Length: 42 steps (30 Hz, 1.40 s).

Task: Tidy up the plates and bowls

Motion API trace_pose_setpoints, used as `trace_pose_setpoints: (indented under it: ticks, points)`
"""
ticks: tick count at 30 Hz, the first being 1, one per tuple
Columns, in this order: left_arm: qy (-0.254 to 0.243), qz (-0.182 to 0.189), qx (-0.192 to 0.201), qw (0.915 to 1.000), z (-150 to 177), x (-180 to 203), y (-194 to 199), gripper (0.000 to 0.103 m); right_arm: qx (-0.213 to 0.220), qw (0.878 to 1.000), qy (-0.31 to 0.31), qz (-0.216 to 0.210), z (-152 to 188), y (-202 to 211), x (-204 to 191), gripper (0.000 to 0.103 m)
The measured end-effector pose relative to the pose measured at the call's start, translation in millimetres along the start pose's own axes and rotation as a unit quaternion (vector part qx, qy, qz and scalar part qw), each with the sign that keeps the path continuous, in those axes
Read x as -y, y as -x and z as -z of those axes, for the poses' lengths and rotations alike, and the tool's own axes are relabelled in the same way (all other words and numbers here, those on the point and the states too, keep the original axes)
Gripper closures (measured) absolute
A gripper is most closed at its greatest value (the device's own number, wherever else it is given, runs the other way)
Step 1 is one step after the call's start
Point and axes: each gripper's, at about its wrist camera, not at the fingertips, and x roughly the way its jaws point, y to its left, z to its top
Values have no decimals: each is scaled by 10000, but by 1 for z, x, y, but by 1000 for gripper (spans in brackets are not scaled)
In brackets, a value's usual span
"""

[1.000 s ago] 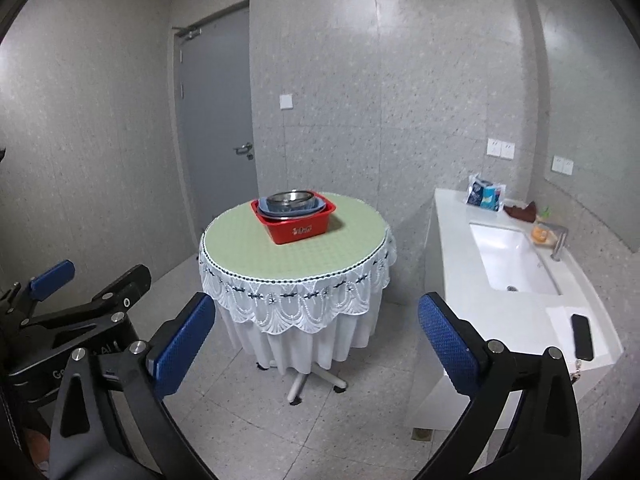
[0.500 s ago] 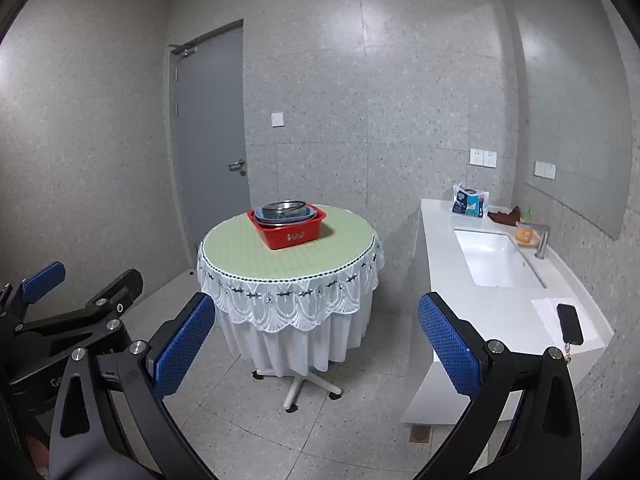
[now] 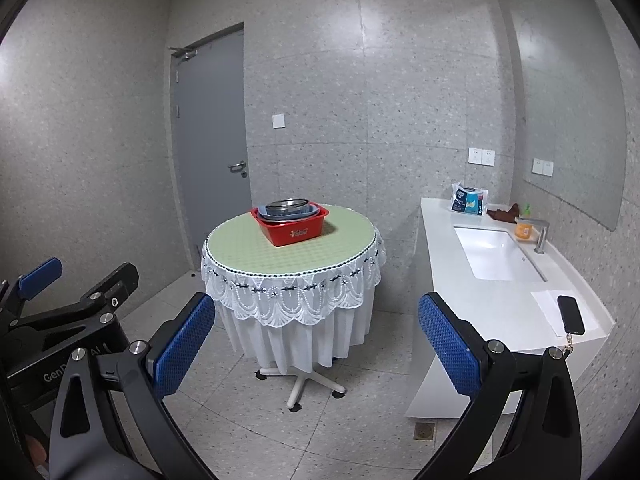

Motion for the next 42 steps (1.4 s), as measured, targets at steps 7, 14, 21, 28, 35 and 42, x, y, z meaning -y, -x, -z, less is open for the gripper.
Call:
trace_pose_setpoints:
  ticks: [7, 14, 21, 28, 35, 42]
  points:
    - [-6, -18, 4, 10000, -3, -5, -5, 1, -27, 10000, 32, -36, -1, -1, -2, 0]
    - [-2, -3, 14, 10000, -1, -4, -9, 1, -34, 10000, 37, -27, -1, 0, -3, 0]
    - [11, 5, 41, 10000, 1, -4, -14, 1, -30, 10000, 47, -36, -1, -1, -1, 0]
    - [-5, 5, 51, 10000, 7, -7, -17, 1, -49, 10000, 41, -44, -2, -1, -1, 0]
    - [-14, -1, 67, 10000, 8, -8, -19, 1, -57, 10000, 46, -46, -2, -1, 0, 0]
    - [-23, 18, 65, 10000, 7, -9, -21, 1, -76, 10000, 46, -44, -3, -2, 4, 0]
